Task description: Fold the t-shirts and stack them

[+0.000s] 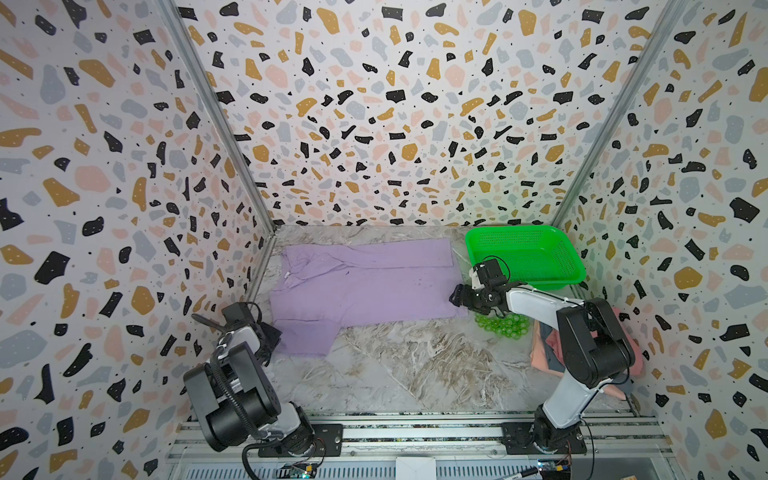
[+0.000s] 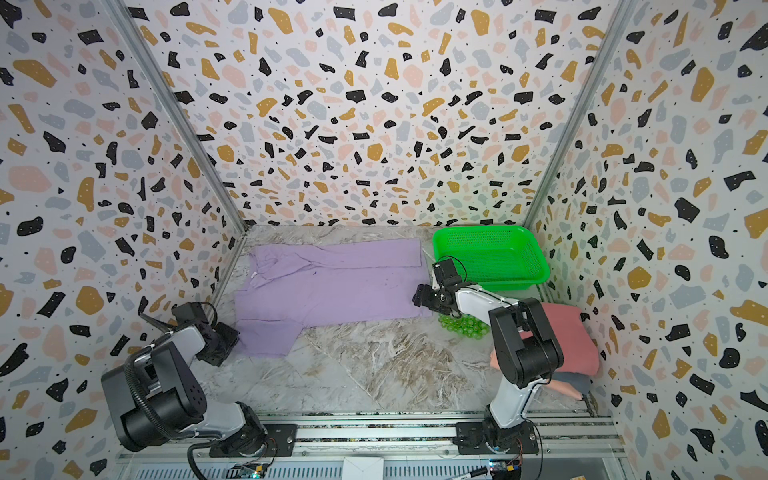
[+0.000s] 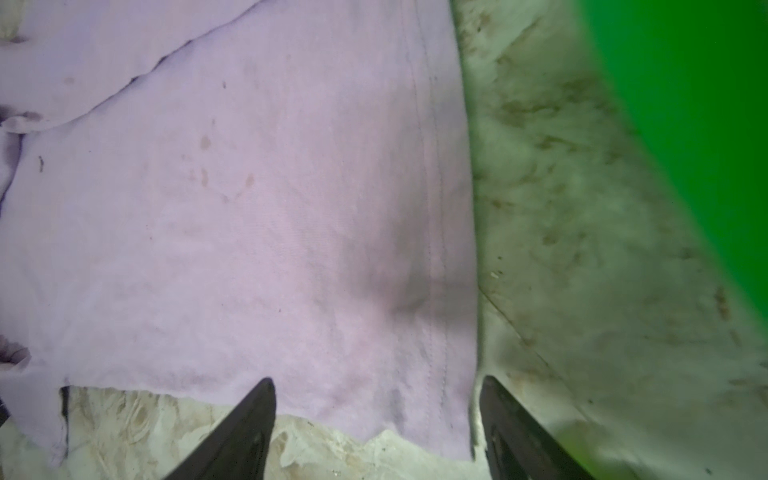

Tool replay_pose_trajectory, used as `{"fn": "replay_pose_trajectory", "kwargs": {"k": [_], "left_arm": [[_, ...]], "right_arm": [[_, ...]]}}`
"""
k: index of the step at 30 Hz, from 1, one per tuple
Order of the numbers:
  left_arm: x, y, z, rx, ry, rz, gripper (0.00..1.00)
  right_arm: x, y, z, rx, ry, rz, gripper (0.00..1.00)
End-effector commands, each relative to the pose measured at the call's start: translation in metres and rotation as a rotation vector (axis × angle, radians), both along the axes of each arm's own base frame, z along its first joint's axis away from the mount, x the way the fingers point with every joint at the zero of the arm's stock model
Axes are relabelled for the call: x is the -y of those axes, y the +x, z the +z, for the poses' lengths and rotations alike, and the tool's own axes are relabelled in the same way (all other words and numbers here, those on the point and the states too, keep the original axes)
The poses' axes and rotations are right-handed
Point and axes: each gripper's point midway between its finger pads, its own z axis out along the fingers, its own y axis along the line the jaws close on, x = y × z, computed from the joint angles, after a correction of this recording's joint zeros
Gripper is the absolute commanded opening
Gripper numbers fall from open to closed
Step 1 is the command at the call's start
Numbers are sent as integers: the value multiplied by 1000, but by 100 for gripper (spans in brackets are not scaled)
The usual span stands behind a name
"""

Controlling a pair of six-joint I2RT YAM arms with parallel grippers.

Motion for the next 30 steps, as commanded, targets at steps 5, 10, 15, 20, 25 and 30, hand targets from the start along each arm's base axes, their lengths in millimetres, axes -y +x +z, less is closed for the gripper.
{"fn": "replay_pose_trajectory", "kwargs": {"k": [5,10,15,20,25,30], "left_arm": [[24,-21,-18,-85,-102,-59,0],[24,-15,-6,-48,-94,-70,0],[28,-16,-5,-34,-105,-70,0],[26,-18,2,-22,-82,-54,0],[24,-14,15,23,-61,-48,0],[29,-13,13,42,-86,-54,0]], "right_arm": [[-6,-10,-8,-45,-143,-55,76],[-2,-32,-22,-102,-220,-79,75],[0,-35,-29,-91,-229,-96,74],[9,-24,-24,-54,-234,-127,74],[9,-33,-8,-15,-117,-125,74],[24,-43,-20,-45,-155,-155,69]]}}
